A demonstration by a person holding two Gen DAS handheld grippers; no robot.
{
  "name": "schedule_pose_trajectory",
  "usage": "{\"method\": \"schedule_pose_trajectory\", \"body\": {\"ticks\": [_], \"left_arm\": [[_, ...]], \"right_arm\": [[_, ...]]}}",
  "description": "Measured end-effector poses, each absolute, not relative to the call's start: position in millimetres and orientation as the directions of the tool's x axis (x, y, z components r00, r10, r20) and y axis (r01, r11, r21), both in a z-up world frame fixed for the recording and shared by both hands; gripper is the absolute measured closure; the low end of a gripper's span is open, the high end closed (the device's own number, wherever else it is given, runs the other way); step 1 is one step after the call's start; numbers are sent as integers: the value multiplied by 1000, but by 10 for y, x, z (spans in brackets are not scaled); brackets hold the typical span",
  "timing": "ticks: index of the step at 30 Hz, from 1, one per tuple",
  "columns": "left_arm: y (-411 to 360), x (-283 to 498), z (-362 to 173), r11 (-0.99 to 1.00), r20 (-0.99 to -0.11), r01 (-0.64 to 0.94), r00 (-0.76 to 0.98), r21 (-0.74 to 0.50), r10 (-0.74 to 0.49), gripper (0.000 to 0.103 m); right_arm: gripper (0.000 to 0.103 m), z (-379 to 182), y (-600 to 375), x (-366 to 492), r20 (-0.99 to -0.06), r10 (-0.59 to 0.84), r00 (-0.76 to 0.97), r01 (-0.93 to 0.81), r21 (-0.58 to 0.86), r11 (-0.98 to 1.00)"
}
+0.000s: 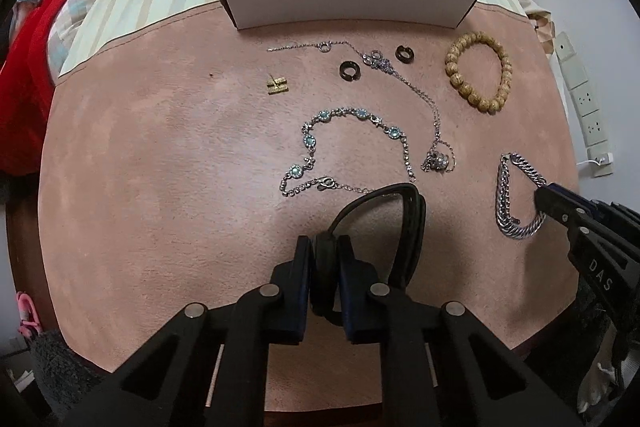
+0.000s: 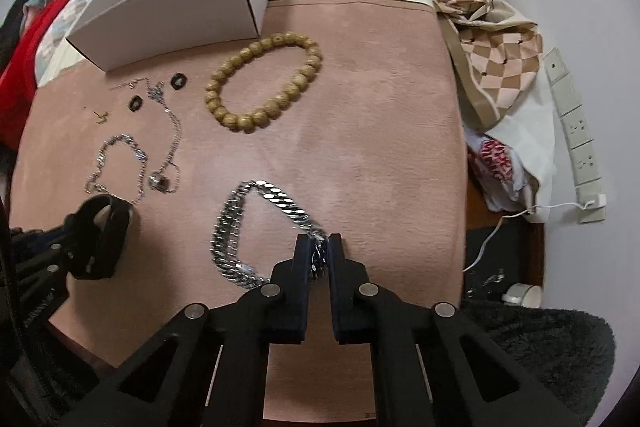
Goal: Organize jewelry
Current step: 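Grasp the black fitness band with the left tool while the right tool grasps the chunky silver chain bracelet, then carry the band and chain bracelet over the white box with both tools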
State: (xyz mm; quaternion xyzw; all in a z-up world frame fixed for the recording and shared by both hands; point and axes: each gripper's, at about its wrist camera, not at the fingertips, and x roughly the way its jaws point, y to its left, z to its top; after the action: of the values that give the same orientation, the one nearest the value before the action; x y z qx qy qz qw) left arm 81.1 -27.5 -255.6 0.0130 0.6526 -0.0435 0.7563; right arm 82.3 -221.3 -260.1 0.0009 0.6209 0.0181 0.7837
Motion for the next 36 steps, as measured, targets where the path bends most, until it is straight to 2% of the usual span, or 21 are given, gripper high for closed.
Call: {"method": "schedule_pose_trajectory", "body": {"ticks": [5, 11, 18, 23, 29, 36], "left_arm": [[-194, 801, -2417, 997, -982, 70, 181, -38, -50, 93], [-12, 895, -1924, 996, -961, 36, 263, -77, -84, 93], [-42, 1375, -1507, 994, -930, 17, 353, -106, -105, 93], [20, 1810, -1394, 993, -923, 11, 366, -119, -114, 93], [72, 2290, -1480, 992, -929, -16, 355, -123, -109, 93], [88, 2747, -1752, 984, -950, -32, 271, -172, -157, 93]], "right_arm": [[95, -2475, -2262, 812, -961, 125, 247, 22, 134, 991], [95, -2029, -2163, 809, -926, 160, 342, -6, 168, 986], [95, -1407, -1998, 1086, -867, 242, 435, -77, 232, 970], [95, -951, -1852, 1479, -819, 263, 510, -123, 234, 965], [95, -846, -1730, 2035, -810, 266, 522, -140, 227, 964], [95, -1198, -1646, 2685, -847, 280, 452, -127, 249, 960]]}}
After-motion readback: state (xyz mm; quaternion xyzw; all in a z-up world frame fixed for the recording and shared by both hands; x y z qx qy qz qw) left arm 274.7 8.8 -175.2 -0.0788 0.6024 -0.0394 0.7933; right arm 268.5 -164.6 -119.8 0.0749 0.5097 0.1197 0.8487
